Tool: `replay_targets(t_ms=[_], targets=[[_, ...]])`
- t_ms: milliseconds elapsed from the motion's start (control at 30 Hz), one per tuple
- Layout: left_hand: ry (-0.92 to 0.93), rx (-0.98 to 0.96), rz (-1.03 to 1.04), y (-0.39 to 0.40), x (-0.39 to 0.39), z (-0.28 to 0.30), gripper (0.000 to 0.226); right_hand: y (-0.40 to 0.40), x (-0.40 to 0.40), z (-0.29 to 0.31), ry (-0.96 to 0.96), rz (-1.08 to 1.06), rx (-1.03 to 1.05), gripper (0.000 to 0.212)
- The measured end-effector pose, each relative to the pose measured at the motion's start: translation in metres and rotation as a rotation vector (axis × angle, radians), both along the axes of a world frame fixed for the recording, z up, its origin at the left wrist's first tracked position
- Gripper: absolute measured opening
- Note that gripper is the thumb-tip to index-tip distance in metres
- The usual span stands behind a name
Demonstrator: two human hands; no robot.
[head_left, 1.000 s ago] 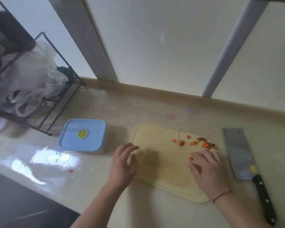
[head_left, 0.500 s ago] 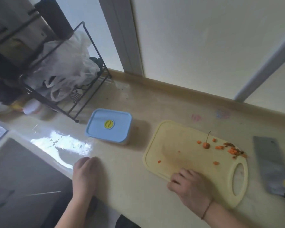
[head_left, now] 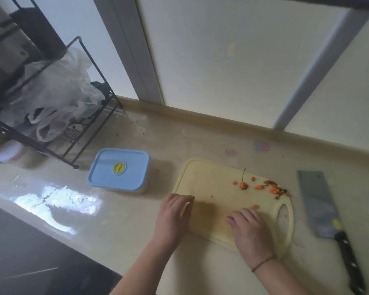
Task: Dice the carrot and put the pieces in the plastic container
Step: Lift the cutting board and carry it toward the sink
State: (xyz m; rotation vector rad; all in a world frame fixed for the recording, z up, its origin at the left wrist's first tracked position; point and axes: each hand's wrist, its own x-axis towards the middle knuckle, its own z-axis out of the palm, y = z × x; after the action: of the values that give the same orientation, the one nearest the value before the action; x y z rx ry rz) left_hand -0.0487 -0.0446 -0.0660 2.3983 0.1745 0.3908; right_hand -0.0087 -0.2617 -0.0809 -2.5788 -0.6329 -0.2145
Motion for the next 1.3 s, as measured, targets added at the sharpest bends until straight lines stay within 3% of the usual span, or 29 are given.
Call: replay_targets(t_ms=[167, 267, 367, 433, 533, 667, 767, 833, 967, 1100, 1167, 1300], targets=[[0.087, 0.042, -0.097, -0.012, 0.017, -0.009, 0.021, -0.016, 0.004, 0.003, 0.193, -0.007, 0.071, 0.023], [0.05, 0.062, -0.171, -0.008, 0.019, -0.005, 0.021, -0.034, 0.004, 0.018, 0.238, -0.217, 0.257, 0.011], [0.063, -0.054, 0.064, -0.002, 0.018, -0.001, 0.028, -0.061, 0.001, 0.028, 0.314, -0.559, 0.312, 0.022], [0.184, -0.144, 0.283, -0.002, 0.02, 0.005, 0.032, -0.071, -0.001, 0.026, 0.425, -0.669, 0.256, 0.032], [0.389, -0.228, 0.333, -0.007, 0.024, 0.008, 0.044, -0.069, -0.005, 0.024, 0.457, -0.641, 0.163, 0.044], [0.412, -0.434, 0.432, -0.011, 0.031, 0.014, 0.047, -0.063, -0.001, 0.028, 0.561, -0.756, 0.251, 0.05], [0.413, -0.657, 0.54, -0.012, 0.037, 0.023, 0.044, -0.063, 0.007, 0.035, 0.651, -0.808, 0.36, 0.023], [0.394, -0.714, 0.549, -0.012, 0.037, 0.021, 0.045, -0.065, 0.012, 0.039, 0.69, -0.796, 0.423, 0.02], [0.36, -0.696, 0.595, -0.01, 0.031, 0.019, 0.043, -0.072, 0.017, 0.042, 0.722, -0.761, 0.451, 0.032], [0.308, -0.718, 0.639, -0.007, 0.017, 0.024, 0.038, -0.079, 0.014, 0.046, 0.747, -0.661, 0.487, 0.012], [0.286, -0.708, 0.641, -0.005, 0.008, 0.028, 0.038, -0.081, 0.013, 0.046, 0.782, -0.642, 0.538, 0.016], [0.241, -0.72, 0.65, -0.001, -0.011, 0.036, 0.032, -0.076, 0.015, 0.046, 0.95, -0.674, 0.862, 0.03]])
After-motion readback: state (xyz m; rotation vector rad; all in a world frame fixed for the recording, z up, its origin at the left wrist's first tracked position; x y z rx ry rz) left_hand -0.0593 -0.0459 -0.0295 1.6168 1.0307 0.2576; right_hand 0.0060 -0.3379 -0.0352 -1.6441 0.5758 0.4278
